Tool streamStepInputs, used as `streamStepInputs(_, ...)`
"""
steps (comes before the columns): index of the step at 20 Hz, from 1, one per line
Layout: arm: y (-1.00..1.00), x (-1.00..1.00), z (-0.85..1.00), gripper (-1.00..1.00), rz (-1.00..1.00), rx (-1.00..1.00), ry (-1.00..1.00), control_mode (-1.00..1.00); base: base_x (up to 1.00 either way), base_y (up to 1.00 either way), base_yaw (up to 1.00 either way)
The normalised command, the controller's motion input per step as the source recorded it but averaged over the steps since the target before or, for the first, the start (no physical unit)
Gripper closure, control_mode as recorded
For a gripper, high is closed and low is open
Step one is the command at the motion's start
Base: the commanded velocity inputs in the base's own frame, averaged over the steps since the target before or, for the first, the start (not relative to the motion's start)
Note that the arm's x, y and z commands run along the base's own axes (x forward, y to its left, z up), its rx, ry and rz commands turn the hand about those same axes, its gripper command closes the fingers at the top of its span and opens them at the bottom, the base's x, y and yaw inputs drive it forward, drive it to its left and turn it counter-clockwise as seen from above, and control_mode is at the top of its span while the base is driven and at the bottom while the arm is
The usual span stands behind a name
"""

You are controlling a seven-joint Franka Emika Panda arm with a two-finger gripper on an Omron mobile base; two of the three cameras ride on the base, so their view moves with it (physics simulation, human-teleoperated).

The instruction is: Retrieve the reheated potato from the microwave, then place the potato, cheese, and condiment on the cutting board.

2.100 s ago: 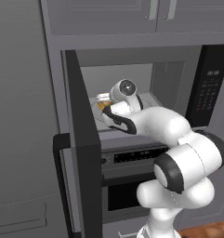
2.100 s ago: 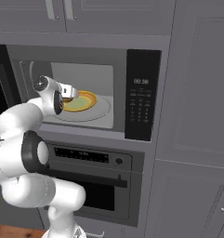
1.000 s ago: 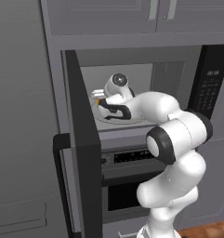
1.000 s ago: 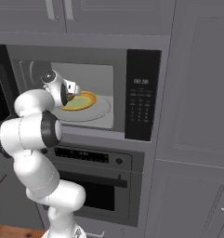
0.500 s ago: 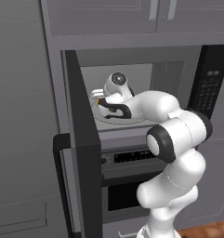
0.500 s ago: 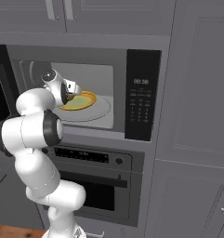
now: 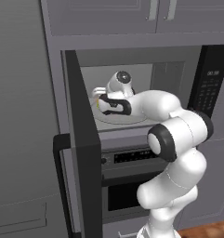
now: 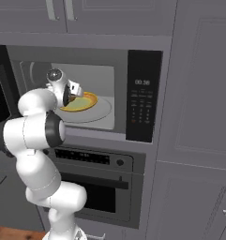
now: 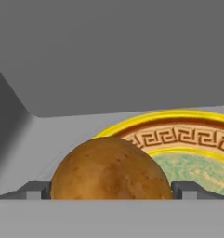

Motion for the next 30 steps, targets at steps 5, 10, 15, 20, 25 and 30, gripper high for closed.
streamStepInputs(5,0.07,-0.21,-0.63,1.00,0.00,0.11,0.02,-1.00,0.00,0.00,0.00)
streamStepInputs(10,0.16,-0.25,-0.62,1.00,0.00,0.07,0.00,-1.00,0.00,0.00,0.00)
streamStepInputs(15,0.00,-0.18,0.27,1.00,0.00,0.06,-0.16,-1.00,0.00,0.00,0.00)
streamStepInputs(20,0.00,-0.60,0.13,1.00,0.00,0.00,-0.09,-1.00,0.00,0.00,0.00)
streamStepInputs(25,0.00,-0.60,0.12,1.00,0.00,0.00,0.01,-1.00,0.00,0.00,0.00)
streamStepInputs(30,-0.05,-0.59,0.39,1.00,0.04,0.00,0.04,-1.00,0.00,0.00,0.00)
